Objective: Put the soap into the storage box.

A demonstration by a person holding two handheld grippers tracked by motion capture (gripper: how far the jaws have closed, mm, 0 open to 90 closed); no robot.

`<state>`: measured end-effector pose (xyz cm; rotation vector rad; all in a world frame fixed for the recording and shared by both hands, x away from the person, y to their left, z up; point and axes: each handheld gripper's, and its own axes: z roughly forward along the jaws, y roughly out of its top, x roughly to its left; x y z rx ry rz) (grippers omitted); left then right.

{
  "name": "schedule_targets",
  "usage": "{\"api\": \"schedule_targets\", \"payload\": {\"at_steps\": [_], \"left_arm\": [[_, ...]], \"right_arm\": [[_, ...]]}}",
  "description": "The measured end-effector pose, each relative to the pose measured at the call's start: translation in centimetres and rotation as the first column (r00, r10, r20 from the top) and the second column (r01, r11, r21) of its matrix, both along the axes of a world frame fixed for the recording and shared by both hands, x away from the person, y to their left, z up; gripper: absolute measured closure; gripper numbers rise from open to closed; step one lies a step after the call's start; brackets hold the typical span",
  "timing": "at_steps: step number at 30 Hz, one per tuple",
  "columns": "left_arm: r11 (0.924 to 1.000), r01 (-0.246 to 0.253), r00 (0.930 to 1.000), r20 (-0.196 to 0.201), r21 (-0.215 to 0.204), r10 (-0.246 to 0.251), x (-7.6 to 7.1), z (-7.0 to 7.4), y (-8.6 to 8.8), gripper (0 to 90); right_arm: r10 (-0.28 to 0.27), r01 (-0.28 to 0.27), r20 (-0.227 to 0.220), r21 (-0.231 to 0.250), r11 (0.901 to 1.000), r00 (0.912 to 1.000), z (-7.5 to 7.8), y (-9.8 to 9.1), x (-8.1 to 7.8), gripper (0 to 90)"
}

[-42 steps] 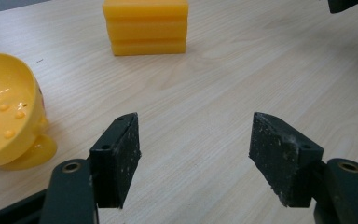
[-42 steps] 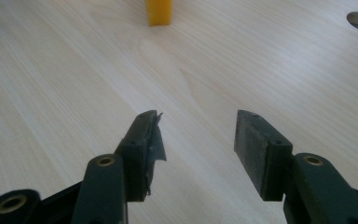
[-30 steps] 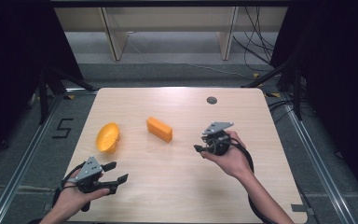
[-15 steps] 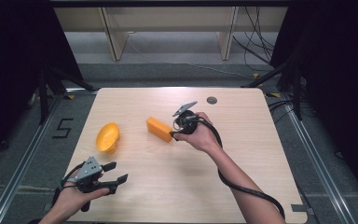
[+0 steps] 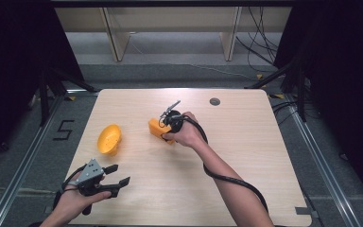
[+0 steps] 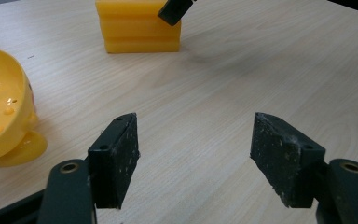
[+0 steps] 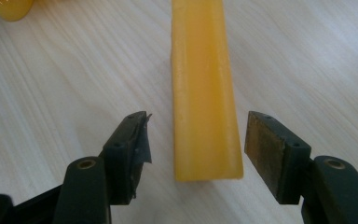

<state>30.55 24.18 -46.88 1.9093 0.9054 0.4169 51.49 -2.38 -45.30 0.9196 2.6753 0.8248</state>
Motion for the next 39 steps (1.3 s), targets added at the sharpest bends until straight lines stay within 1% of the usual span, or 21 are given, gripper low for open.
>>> {"api": "schedule_targets", "payload": {"at_steps": [2,3,9,12,13,14,18,21,23,24,25,26,28,29,31,34,35,36,37,38,39], "left_arm": [[1.0,0.006,1.0,-0.002,-0.001,-0.006,0.1,0.0,0.0,31.7],[1.0,0.005,1.0,-0.002,-0.001,-0.005,0.1,-0.1,0.1,31.7],[1.0,0.01,0.9999,-0.004,0.002,-0.01,0.1,-0.1,0.0,31.7],[0.9999,0.014,0.9999,-0.004,0.005,-0.014,0.1,-0.1,0.1,31.7],[0.9999,0.013,0.9999,-0.007,0.005,-0.013,0.1,-0.1,0.1,31.7],[0.9999,0.013,0.9999,-0.007,0.003,-0.013,0.1,-0.1,0.1,31.7],[0.9999,0.012,0.9999,-0.007,0.002,-0.012,0.1,-0.1,0.1,31.7],[0.9999,0.013,0.9999,-0.007,0.002,-0.013,0.1,-0.1,0.1,31.7],[0.9999,0.013,0.9999,-0.008,0.002,-0.013,0.1,-0.1,0.1,31.7],[0.9999,0.012,0.9999,-0.007,0.003,-0.012,0.1,-0.1,0.1,31.7],[0.9999,0.012,0.9999,-0.007,0.003,-0.012,0.1,-0.1,0.1,31.7],[0.9999,0.013,0.9999,-0.005,0.005,-0.013,0.1,-0.1,0.1,31.7],[0.9998,0.016,0.9999,0.002,0.007,-0.016,0.1,-0.1,0.0,31.8],[0.9996,0.026,0.9996,0.01,0.01,-0.026,0.1,-0.1,0.0,31.9],[0.999,0.042,0.9986,0.032,0.016,-0.043,0.1,0.1,-0.1,31.7],[0.9978,0.064,0.9954,0.07,0.018,-0.065,0.3,0.5,-0.4,30.4],[0.9971,0.076,0.9934,0.086,0.005,-0.076,0.5,0.7,-0.6,29.7],[0.9963,0.085,0.9914,0.099,0.013,-0.086,0.6,1.0,-0.7,29.0],[0.9957,0.091,0.9913,0.097,-0.015,-0.089,0.7,1.2,-1.0,28.4],[0.994,0.109,0.988,0.111,-0.006,-0.108,0.8,1.4,-1.1,27.0],[0.9939,0.11,0.9882,0.108,-0.006,-0.108,0.8,1.6,-1.5,27.0]], "right_arm": [[0.02,-0.02,0.004,-0.023,0.9995,0.9998,-0.5,0.4,0.5,40.8],[0.012,-0.012,0.0,-0.029,0.9995,0.9999,-0.5,0.5,0.5,41.0],[0.028,-0.028,-0.005,-0.047,0.9985,0.9996,-1.1,1.0,1.0,46.8],[0.043,-0.044,-0.007,-0.051,0.9977,0.999,-1.3,1.2,1.3,54.4],[0.024,-0.026,-0.036,-0.045,0.9987,0.9991,-1.4,1.3,1.1,58.7],[0.048,-0.048,0.001,-0.06,0.997,0.9988,-1.3,1.2,1.3,59.8],[0.065,-0.065,-0.005,-0.037,0.9972,0.9979,-1.3,1.0,1.5,61.4],[0.094,-0.093,0.007,-0.053,0.9942,0.9956,-1.2,0.9,1.3,61.6],[0.149,-0.148,0.0,-0.069,0.9865,0.9889,-0.9,0.5,1.4,61.7],[0.19,-0.19,-0.008,-0.069,0.9794,0.9818,-0.7,0.1,1.4,61.7],[0.19,-0.19,-0.008,-0.069,0.9794,0.9818,-0.7,0.1,1.4,61.7],[0.22,-0.22,-0.012,-0.071,0.9729,0.9755,-0.5,-0.1,1.3,61.7],[0.3,-0.3,-0.024,-0.054,0.9522,0.9538,0.5,-1.2,0.6,61.7],[0.338,-0.338,-0.015,-0.052,0.9396,0.9411,0.9,-1.6,0.4,61.7],[0.392,-0.392,-0.011,-0.037,0.9192,0.9199,2.0,-2.8,-0.7,61.8],[0.438,-0.437,0.004,-0.031,0.8988,0.8992,3.3,-4.4,-2.4,61.8],[0.402,-0.403,-0.039,-0.03,0.9146,0.9148,3.8,-5.0,-3.6,61.8],[0.481,-0.481,0.003,-0.036,0.8762,0.8767,4.0,-5.5,-3.8,61.8],[0.507,-0.506,0.008,-0.042,0.8614,0.8619,4.3,-5.9,-4.5,61.8],[0.525,-0.526,-0.026,-0.025,0.8503,0.8506,4.7,-6.5,-6.1,61.8],[0.525,-0.526,-0.026,-0.025,0.8503,0.8506,4.7,-6.5,-6.1,61.8]]}}
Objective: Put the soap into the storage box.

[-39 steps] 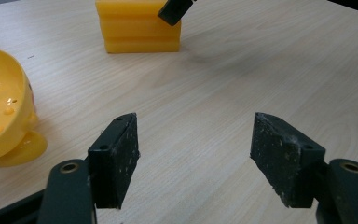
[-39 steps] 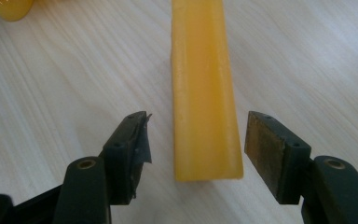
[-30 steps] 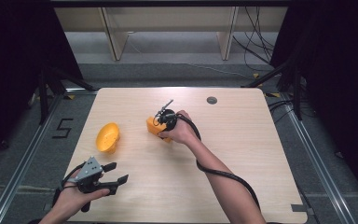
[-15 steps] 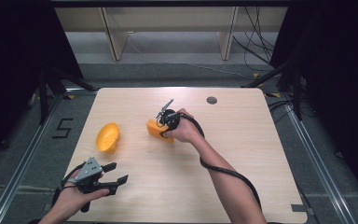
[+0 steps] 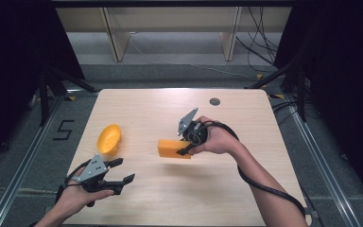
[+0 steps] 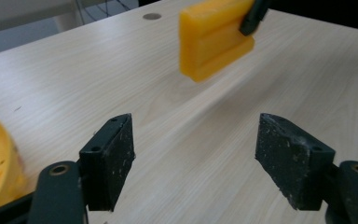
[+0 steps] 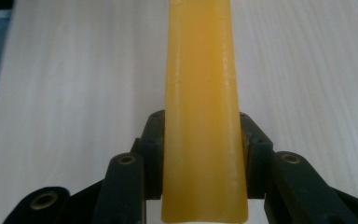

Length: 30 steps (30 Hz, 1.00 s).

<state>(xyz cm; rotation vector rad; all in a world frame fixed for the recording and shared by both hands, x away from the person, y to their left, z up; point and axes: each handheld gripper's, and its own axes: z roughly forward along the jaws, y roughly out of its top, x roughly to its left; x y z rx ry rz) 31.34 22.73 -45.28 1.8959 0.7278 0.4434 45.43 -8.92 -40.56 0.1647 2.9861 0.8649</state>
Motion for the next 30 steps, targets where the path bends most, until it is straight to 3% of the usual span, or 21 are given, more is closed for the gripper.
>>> {"api": "schedule_targets", "payload": {"at_steps": [3,7,9,10,11,15,16,18,19,20,21,22,25,26,27,28,30], "left_arm": [[0.998,0.059,0.9981,0.016,0.021,-0.059,0.4,0.5,-1.2,26.4],[0.9934,0.115,0.9933,0.014,-0.006,-0.115,0.9,1.1,-2.9,26.2],[0.9908,0.135,0.9902,0.034,0.0,-0.135,1.3,1.4,-3.5,26.2],[0.9899,0.141,0.9889,0.045,0.016,-0.142,1.5,1.6,-3.8,26.2],[0.9887,0.149,0.9873,0.053,0.013,-0.15,1.6,1.6,-4.1,26.3],[0.9817,0.184,0.9788,0.082,0.047,-0.188,2.1,2.0,-4.9,26.9],[0.9786,0.197,0.975,0.092,0.059,-0.202,2.4,2.1,-5.1,26.8],[0.9775,0.205,0.9735,0.094,0.052,-0.209,2.6,2.1,-5.3,26.9],[0.9767,0.21,0.9729,0.09,0.043,-0.213,2.8,2.0,-5.5,27.1],[0.9772,0.208,0.9738,0.085,0.043,-0.211,2.8,2.0,-5.6,27.1],[0.9765,0.214,0.9735,0.078,0.026,-0.215,2.9,1.9,-5.8,27.4],[0.9732,0.227,0.9695,0.086,0.037,-0.229,3.0,2.0,-5.8,27.9],[0.97,0.242,0.9662,0.086,0.028,-0.243,3.2,1.9,-6.1,30.5],[0.9659,0.257,0.961,0.097,0.029,-0.259,3.3,1.9,-6.1,30.5],[0.9659,0.257,0.9608,0.099,0.035,-0.259,3.3,1.9,-6.1,31.6],[0.9658,0.257,0.9615,0.091,0.038,-0.259,3.4,1.9,-6.1,33.0],[0.966,0.256,0.9627,0.081,0.035,-0.258,3.5,1.7,-6.1,34.4]], "right_arm": [[0.04,-0.04,0.019,-0.006,0.9992,0.999,0.6,-0.7,-1.9,61.8],[0.057,-0.057,0.024,-0.008,0.9984,0.9981,1.1,-0.7,-3.6,61.8],[0.052,-0.052,0.015,-0.004,0.9986,0.9985,1.1,-0.6,-3.8,61.8],[0.084,-0.084,0.028,0.008,0.9964,0.9961,1.2,-0.4,-3.6,61.8],[0.078,-0.077,0.031,-0.019,0.9968,0.9965,1.3,-0.3,-3.6,61.8],[0.105,-0.105,0.024,0.015,0.9943,0.9942,1.5,0.4,-3.5,61.8],[0.111,-0.111,0.039,-0.013,0.9937,0.993,1.7,0.6,-3.5,61.8],[0.111,-0.112,0.034,0.009,0.9937,0.9932,1.8,0.9,-3.6,61.8],[0.088,-0.087,0.033,-0.021,0.996,0.9956,2.0,0.9,-3.9,61.8],[0.088,-0.087,0.033,-0.021,0.996,0.9956,2.0,0.9,-3.9,61.8],[0.106,-0.106,0.037,0.006,0.9943,0.9937,1.9,1.1,-3.9,61.8],[0.111,-0.11,0.042,-0.014,0.9938,0.993,2.0,1.2,-3.9,61.7],[0.118,-0.118,0.035,0.0,0.993,0.9924,1.9,1.4,-4.0,61.8],[0.124,-0.124,0.033,-0.008,0.9923,0.9917,1.9,1.5,-4.0,61.8],[0.116,-0.115,0.035,-0.028,0.993,0.9927,2.0,1.4,-4.1,61.8],[0.135,-0.134,0.049,-0.019,0.9908,0.9897,2.0,1.5,-3.9,61.8],[0.121,-0.121,0.033,-0.006,0.9926,0.9921,1.9,1.7,-4.1,61.8]]}}
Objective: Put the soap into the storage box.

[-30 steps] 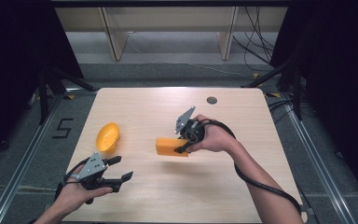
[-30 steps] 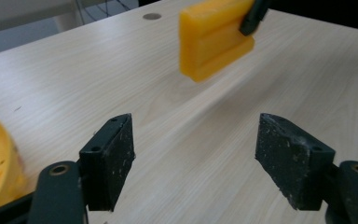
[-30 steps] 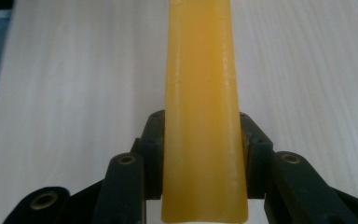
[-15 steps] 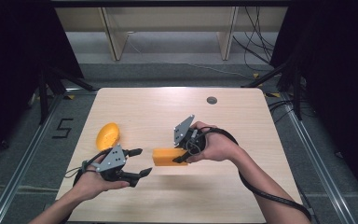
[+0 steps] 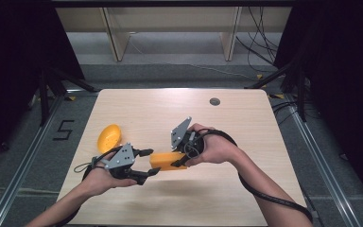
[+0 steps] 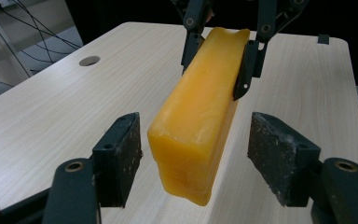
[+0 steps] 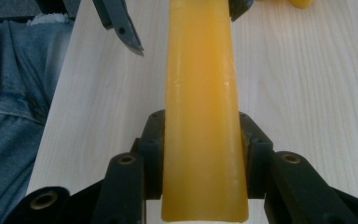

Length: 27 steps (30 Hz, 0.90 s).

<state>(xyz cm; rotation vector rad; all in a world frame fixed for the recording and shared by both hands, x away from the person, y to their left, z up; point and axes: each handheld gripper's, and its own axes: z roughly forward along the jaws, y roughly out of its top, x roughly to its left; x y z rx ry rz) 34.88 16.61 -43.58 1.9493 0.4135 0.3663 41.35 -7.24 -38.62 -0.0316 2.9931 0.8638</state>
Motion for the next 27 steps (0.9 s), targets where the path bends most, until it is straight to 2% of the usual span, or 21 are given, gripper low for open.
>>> {"api": "schedule_targets", "payload": {"at_steps": [2,3,4,5,7,9,10,11,12,13,15,16,17,18,20,21,23,24,25,27], "left_arm": [[0.9995,0.029,0.9995,0.009,0.009,-0.029,0.3,-0.2,0.0,35.2],[0.9998,0.018,0.9998,0.004,0.009,-0.018,0.3,-0.3,-0.1,36.0],[0.9994,0.031,0.9994,0.012,0.012,-0.031,0.4,-0.4,-0.1,36.7],[0.9997,0.026,0.9997,-0.001,0.003,-0.026,0.4,-0.5,-0.2,38.0],[0.9996,0.03,0.9995,0.008,-0.003,-0.03,0.5,-0.8,-0.2,40.9],[0.9995,0.032,0.9995,0.005,0.0,-0.032,0.6,-1.0,-0.1,43.3],[0.9998,0.022,0.9998,-0.004,-0.002,-0.022,0.6,-1.1,-0.1,43.3],[0.9996,0.028,0.9996,0.004,0.003,-0.028,0.7,-1.2,-0.1,44.1],[0.9997,0.021,0.9997,-0.012,-0.013,-0.021,0.6,-1.3,-0.2,44.9],[0.9998,0.02,0.9998,-0.01,-0.01,-0.02,0.6,-1.3,-0.1,45.7],[0.9995,0.032,0.9995,-0.001,-0.003,-0.032,0.7,-1.3,-0.1,47.4],[0.9995,0.032,0.9995,-0.005,-0.005,-0.032,0.7,-1.4,-0.1,47.9],[0.9997,0.02,0.9996,-0.021,-0.011,-0.02,0.6,-1.4,-0.2,47.9],[0.9995,0.032,0.9995,-0.007,-0.002,-0.032,0.8,-1.4,-0.1,48.1],[0.9995,0.03,0.9994,-0.019,-0.007,-0.03,0.7,-1.4,0.0,48.8],[0.9993,0.036,0.9991,-0.022,-0.007,-0.036,0.8,-1.4,0.1,49.0],[0.9986,0.049,0.9981,-0.036,-0.019,-0.05,0.8,-1.4,0.1,50.5],[0.9988,0.048,0.9981,-0.037,-0.012,-0.049,0.7,-1.4,0.2,51.4],[0.9982,0.056,0.9973,-0.046,-0.022,-0.057,0.7,-1.4,0.2,52.1],[0.9975,0.066,0.9968,-0.043,-0.025,-0.067,0.6,-1.3,0.2,53.9]], "right_arm": [[0.005,-0.005,0.0,0.004,1.0,1.0,0.0,0.1,0.1,61.7],[0.008,-0.007,0.007,-0.004,1.0,0.9999,0.0,0.1,0.1,61.8],[0.012,-0.012,0.012,-0.012,0.9999,0.9999,0.1,0.1,0.1,61.8],[0.021,-0.021,0.009,-0.01,0.9997,0.9997,0.0,0.2,0.2,61.7],[0.023,-0.023,-0.009,0.012,0.9997,0.9997,0.0,0.3,0.0,61.8],[-0.009,0.009,-0.029,-0.002,1.0,0.9995,-0.1,0.4,-0.1,61.8],[-0.009,0.009,-0.029,-0.002,1.0,0.9995,-0.1,0.4,-0.1,61.8],[-0.009,0.008,-0.021,-0.001,1.0,0.9997,-0.1,0.4,-0.1,61.8],[0.01,-0.01,-0.017,-0.004,0.9999,0.9998,-0.1,0.4,0.1,61.8],[0.027,-0.027,0.005,-0.001,0.9996,0.9996,-0.1,0.5,0.2,61.7],[0.028,-0.027,-0.018,0.019,0.9995,0.9995,0.0,0.7,-0.1,61.8],[0.055,-0.055,0.007,0.012,0.9984,0.9985,0.0,0.8,0.2,61.7],[0.055,-0.055,0.007,0.012,0.9984,0.9985,0.0,0.8,0.2,61.7],[0.062,-0.062,0.009,0.01,0.998,0.998,0.0,0.8,0.2,61.7],[0.063,-0.063,0.012,0.015,0.9979,0.998,-0.1,0.9,0.3,61.7],[0.054,-0.054,-0.003,0.026,0.9982,0.9986,-0.1,0.9,0.1,61.7],[0.076,-0.076,-0.002,0.015,0.997,0.9971,-0.1,0.8,0.3,61.7],[0.081,-0.081,-0.005,0.019,0.9965,0.9967,-0.1,0.8,0.3,61.7],[0.08,-0.08,-0.012,0.029,0.9964,0.9967,-0.1,0.9,0.2,61.6],[0.091,-0.091,-0.01,0.023,0.9956,0.9958,-0.1,0.8,0.2,61.3]]}}
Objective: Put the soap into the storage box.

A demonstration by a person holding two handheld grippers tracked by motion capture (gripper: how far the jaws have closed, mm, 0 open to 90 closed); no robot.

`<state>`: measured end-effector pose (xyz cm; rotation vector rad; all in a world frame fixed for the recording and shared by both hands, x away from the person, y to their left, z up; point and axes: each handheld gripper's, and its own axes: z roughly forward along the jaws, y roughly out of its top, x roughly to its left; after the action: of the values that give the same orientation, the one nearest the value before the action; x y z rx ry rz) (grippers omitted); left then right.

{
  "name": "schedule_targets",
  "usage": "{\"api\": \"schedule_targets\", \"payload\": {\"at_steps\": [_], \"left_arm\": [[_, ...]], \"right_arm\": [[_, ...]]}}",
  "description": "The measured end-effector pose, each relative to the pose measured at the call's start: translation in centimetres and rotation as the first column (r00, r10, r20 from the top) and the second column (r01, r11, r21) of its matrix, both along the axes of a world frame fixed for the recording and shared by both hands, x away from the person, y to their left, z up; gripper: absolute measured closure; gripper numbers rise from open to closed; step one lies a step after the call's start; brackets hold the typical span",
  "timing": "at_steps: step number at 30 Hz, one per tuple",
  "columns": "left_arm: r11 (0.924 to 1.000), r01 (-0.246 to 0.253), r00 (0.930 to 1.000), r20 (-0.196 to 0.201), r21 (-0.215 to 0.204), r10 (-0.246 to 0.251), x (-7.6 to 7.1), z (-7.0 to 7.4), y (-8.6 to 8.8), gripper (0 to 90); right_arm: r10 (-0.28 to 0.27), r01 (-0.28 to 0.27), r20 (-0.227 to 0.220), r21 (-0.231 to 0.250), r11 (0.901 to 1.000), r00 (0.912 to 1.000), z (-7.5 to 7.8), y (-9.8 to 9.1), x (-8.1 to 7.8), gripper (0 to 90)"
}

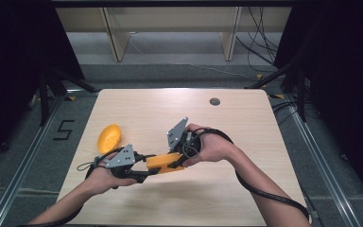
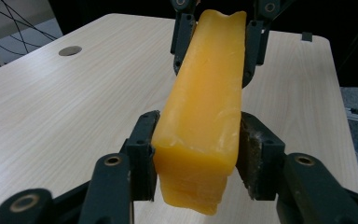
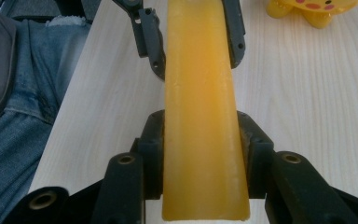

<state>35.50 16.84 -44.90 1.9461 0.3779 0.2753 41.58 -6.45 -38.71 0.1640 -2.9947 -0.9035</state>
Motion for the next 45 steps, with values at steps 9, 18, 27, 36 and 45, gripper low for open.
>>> {"api": "schedule_targets", "payload": {"at_steps": [9,18,27,36,45], "left_arm": [[0.9997,-0.021,0.9991,-0.036,0.009,0.022,-0.9,0.9,-0.2,60.0],[0.9955,-0.088,0.9955,-0.032,0.034,0.089,-1.0,1.1,0.4,60.3],[0.9869,-0.16,0.9863,-0.037,0.02,0.161,-0.9,1.3,1.0,60.3],[0.9718,-0.236,0.971,-0.043,-0.006,0.235,-1.2,1.7,1.6,60.4],[0.9556,-0.293,0.9555,-0.049,-0.035,0.291,-1.5,2.1,3.1,60.3]], "right_arm": [[0.021,-0.021,-0.003,0.02,0.9996,0.9998,0.4,-0.2,0.6,54.6],[-0.123,0.121,-0.001,0.154,0.9806,0.9925,1.7,-2.3,0.8,35.6],[-0.268,0.258,0.012,0.227,0.939,0.9634,1.5,-6.1,0.3,36.2],[-0.529,0.519,-0.037,0.267,0.8121,0.8476,-2.5,-10.7,-1.6,40.0],[-0.719,0.71,-0.072,0.256,0.6562,0.691,-6.0,-13.1,-3.7,45.3]]}}
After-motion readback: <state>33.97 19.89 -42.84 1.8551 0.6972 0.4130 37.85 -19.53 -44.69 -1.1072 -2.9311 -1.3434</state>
